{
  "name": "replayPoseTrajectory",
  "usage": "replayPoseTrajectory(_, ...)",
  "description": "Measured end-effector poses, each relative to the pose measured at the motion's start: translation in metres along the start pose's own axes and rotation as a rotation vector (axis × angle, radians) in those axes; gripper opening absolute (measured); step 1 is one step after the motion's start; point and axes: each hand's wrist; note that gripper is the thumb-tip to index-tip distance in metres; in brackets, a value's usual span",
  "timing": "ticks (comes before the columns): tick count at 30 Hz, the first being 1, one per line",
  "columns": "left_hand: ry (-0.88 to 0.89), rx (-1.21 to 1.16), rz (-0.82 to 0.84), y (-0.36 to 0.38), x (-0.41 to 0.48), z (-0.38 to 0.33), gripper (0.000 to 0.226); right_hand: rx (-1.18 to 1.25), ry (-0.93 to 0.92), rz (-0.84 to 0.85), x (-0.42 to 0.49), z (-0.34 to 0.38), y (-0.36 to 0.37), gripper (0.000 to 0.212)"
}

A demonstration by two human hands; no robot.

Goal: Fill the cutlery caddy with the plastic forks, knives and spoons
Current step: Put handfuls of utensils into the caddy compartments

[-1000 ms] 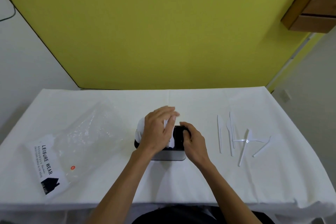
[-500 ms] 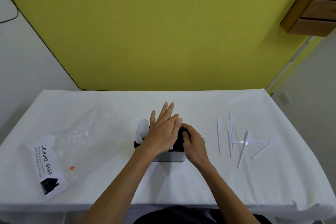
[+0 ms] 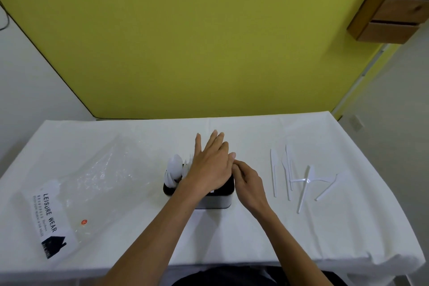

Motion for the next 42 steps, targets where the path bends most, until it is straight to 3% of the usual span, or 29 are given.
replayPoseTrajectory(5,0.134,-0.153,-0.001,0.013,0.006,-0.040,0.047,-0.270,0.267,-0.192,0.001,-0.044,-0.052,0.035)
replayPoseTrajectory(8,0.195,-0.353,0.123,0.029,0.006,-0.065,0.044,-0.564,0.448,0.015,-0.004,-0.068,-0.071,0.045)
replayPoseTrajectory(10,0.170,-0.505,0.186,0.041,0.007,-0.079,0.045,-0.674,0.480,0.099,-0.007,-0.071,-0.072,0.032)
replayPoseTrajectory(14,0.037,-0.633,0.290,0.063,0.012,-0.092,0.046,-0.652,0.495,0.108,-0.008,-0.072,-0.077,0.005)
replayPoseTrajectory(16,-0.030,-0.678,0.325,0.074,0.017,-0.093,0.037,-0.544,0.471,0.090,-0.014,-0.074,-0.084,0.013)
replayPoseTrajectory(22,-0.398,-0.972,0.386,0.111,0.046,-0.106,0.022,-0.293,0.239,0.143,-0.029,-0.061,-0.104,0.012)
replayPoseTrajectory(27,-0.634,-1.177,0.437,0.138,0.070,-0.110,0.017,-0.597,0.395,-0.014,-0.009,-0.082,-0.117,0.033)
replayPoseTrajectory(29,-0.668,-1.237,0.456,0.140,0.073,-0.111,0.011,-0.663,0.437,0.014,-0.003,-0.083,-0.113,0.028)
replayPoseTrajectory(33,-0.719,-1.208,0.462,0.140,0.078,-0.115,0.018,-0.621,0.476,0.043,0.004,-0.087,-0.118,0.017)
replayPoseTrajectory(38,-0.637,-1.072,0.480,0.145,0.079,-0.130,0.013,-0.570,0.483,0.096,-0.012,-0.091,-0.130,0.040)
replayPoseTrajectory(42,-0.506,-0.835,0.412,0.158,0.075,-0.146,0.041,-0.446,0.451,0.125,-0.031,-0.097,-0.130,0.052)
Point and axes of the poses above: each hand's wrist, its own x-axis towards the middle knuckle, its own y-axis out of the palm, z = x × y, and after that the axes turned 12 degrees about -y, right-handed
